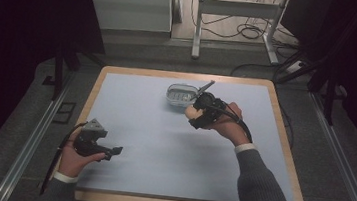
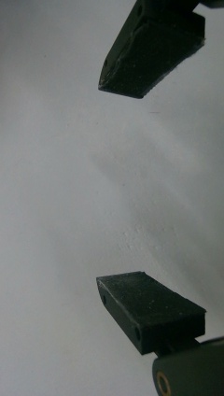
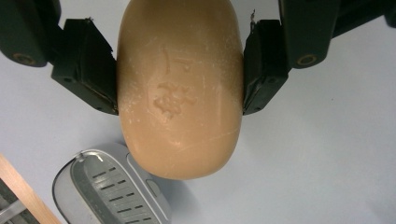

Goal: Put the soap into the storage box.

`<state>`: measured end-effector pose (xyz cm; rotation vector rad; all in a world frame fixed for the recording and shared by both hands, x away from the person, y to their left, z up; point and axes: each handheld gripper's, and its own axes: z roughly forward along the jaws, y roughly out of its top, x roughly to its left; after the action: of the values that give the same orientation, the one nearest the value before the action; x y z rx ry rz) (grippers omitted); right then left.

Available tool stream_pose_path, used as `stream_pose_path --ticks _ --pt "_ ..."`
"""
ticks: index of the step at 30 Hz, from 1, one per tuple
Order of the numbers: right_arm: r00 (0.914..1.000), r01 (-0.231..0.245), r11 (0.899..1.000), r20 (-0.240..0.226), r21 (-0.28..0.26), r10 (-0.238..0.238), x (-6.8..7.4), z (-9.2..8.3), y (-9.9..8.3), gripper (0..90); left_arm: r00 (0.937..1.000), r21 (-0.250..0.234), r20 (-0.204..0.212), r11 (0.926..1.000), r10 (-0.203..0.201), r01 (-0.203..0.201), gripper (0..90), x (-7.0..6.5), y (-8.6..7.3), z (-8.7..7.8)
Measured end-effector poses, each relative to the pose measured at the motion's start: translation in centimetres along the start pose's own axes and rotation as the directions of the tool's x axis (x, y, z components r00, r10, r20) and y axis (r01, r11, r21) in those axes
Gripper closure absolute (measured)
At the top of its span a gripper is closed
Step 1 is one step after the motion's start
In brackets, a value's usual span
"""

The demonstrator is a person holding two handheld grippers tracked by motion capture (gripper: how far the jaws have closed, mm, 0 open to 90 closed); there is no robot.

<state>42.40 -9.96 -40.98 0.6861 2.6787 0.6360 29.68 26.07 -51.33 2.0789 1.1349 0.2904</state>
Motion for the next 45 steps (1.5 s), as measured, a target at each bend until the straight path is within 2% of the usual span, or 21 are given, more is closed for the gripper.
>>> stream_pose_path --ticks 9,31,45 --pt "1.0 0.001 1.0 0.001 0.013 -0.001 -0.9 0.4 0.7 32.6 1.0 0.008 0.005 1.0 0.004 -0.004 7.5 0.0 0.0 0.1" --pt "1.0 -0.002 0.999 -0.002 0.043 0.002 -3.2 2.6 2.4 32.6 1.0 -0.007 0.009 1.0 -0.003 0.003 7.6 0.2 0.0 -0.2" --pt "0.9999 0.01 0.998 0.005 0.056 -0.01 -3.8 3.2 3.7 32.5 0.9999 -0.009 0.01 1.0 -0.005 0.005 7.6 0.3 0.0 -0.2"
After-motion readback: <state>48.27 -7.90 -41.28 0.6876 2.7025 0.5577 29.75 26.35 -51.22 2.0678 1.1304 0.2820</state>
